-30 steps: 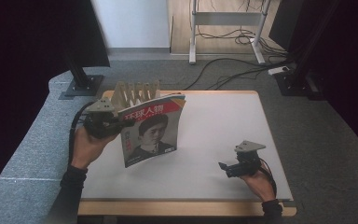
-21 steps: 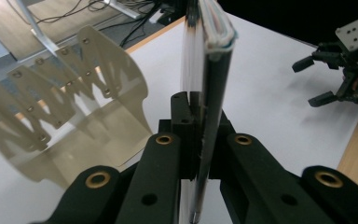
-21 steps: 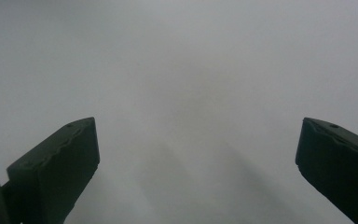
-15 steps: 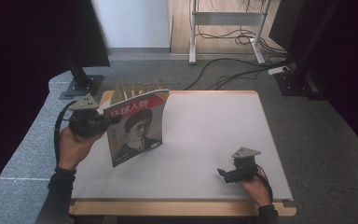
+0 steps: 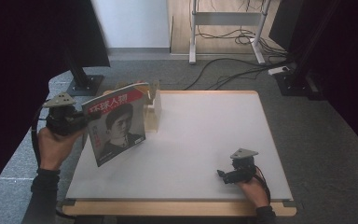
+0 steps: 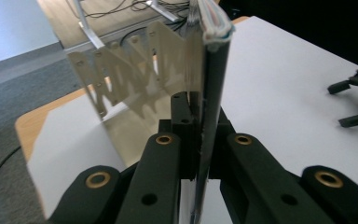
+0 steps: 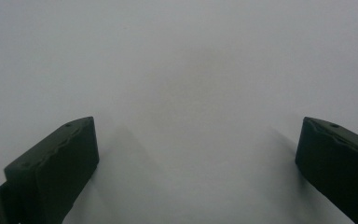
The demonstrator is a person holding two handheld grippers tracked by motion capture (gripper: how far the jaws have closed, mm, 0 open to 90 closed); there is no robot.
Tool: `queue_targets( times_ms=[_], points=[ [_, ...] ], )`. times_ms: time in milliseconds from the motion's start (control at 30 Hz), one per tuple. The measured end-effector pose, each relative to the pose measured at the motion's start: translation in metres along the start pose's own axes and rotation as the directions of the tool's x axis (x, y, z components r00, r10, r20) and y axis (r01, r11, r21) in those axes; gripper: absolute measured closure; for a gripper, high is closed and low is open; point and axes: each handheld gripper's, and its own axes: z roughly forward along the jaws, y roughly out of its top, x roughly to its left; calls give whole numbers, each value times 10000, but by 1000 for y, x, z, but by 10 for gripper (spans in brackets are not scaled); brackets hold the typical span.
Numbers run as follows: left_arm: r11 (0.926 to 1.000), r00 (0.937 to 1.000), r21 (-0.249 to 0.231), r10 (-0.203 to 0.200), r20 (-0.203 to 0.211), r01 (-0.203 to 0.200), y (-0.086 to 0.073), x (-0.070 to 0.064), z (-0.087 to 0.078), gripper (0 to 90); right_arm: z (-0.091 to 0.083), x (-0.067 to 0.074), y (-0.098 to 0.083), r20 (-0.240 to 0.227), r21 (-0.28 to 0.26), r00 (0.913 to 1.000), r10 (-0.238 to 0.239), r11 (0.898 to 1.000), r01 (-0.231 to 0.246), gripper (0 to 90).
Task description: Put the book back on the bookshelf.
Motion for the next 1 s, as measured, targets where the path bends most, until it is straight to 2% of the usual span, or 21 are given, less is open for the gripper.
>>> queue_targets(
  times_ms=[100, 133, 167, 200, 433, 767, 1000],
  points=[
    [9999, 9998, 46, -112, -171, 113, -1, 5, -2, 871, 0, 0, 0, 15, -2, 10000, -5, 10000, 5, 0],
    [9996, 9987, 5, -278, -436, 278, -4, 10, -2, 871, 0, 0, 0, 19, -4, 10000, 11, 10000, -11, 0],
    [9996, 9987, 5, -278, -436, 278, -4, 10, -2, 871, 0, 0, 0, 19, -4, 10000, 11, 10000, -11, 0],
    [9990, 9970, -45, -454, -619, 453, -6, 14, -1, 871, 0, 0, 0, 11, -8, 10000, 2, 10000, -2, 0],
    [9974, 9928, -13, -725, -956, 727, -7, 25, 6, 871, 0, 0, 0, 13, -15, 10000, 15, 10000, -15, 0],
    [9944, 9861, -133, -1056, -1282, 1047, 3, 33, 26, 871, 0, 0, 0, -13, 12, 10000, 12, 10000, -12, 0],
    [9921, 9800, -416, -1239, -1559, 1188, 13, 39, 49, 871, 0, 0, 0, -14, 16, 10000, 35, 10000, -35, 0]
  ],
)
